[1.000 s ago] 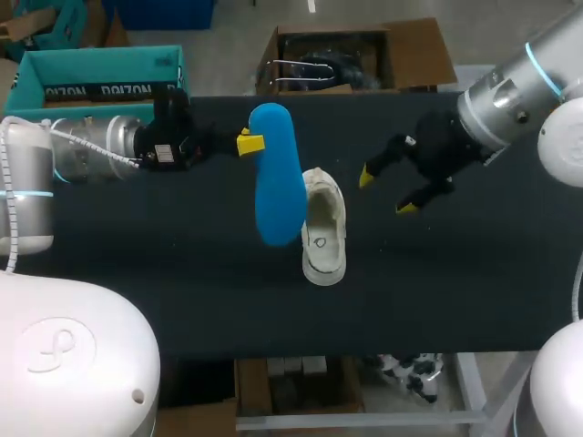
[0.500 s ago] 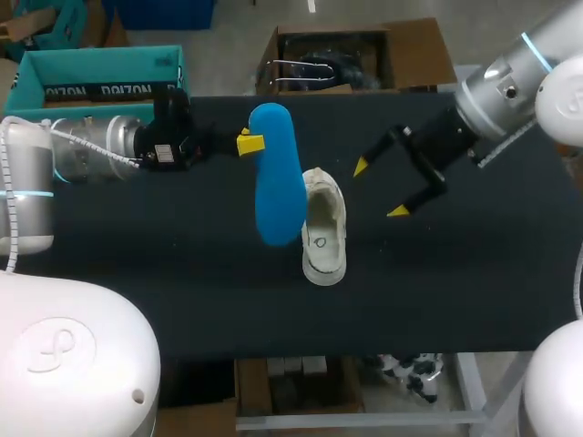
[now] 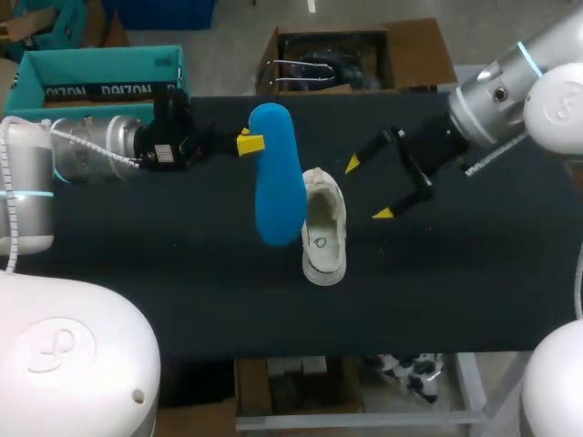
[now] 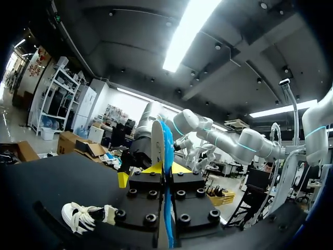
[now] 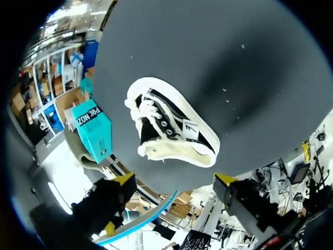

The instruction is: Open the shoe tongue, take the insole out of the shoe, put the insole back into the shoe, and pack the shoe into the shoebox

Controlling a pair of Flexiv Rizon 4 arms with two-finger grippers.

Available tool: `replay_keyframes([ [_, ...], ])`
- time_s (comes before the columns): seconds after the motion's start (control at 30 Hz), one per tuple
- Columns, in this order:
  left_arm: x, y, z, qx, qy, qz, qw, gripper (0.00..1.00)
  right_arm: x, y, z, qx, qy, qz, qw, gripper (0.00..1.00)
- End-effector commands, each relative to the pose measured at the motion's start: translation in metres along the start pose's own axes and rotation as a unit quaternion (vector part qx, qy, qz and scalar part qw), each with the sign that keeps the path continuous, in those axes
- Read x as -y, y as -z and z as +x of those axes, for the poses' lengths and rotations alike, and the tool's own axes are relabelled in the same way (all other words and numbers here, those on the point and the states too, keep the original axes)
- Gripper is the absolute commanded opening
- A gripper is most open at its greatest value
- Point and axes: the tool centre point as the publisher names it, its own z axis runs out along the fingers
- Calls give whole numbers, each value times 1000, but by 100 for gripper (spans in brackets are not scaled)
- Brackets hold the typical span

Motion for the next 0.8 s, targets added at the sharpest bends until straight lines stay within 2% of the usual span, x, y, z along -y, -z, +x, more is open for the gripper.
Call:
replay_keyframes([
  [0.03,-1,0,-1,0,0,2,1000,0,-13,-12,-10,-66,-42,87,993,100],
  [0.17,-1,0,-1,0,0,2,1000,0,-6,-14,-12,-76,-82,102,988,100],
  [0.4,-1,0,-1,0,0,2,1000,0,13,-13,-13,-61,-158,99,981,100],
  [0.47,-1,0,-1,0,0,2,1000,0,17,-12,-15,-44,-185,94,977,100],
  [0.73,-1,0,-1,0,0,2,1000,0,17,-12,-15,-44,-185,94,977,100],
  [0.8,-1,0,-1,0,0,2,1000,0,12,-15,-12,-41,-194,112,974,100],
])
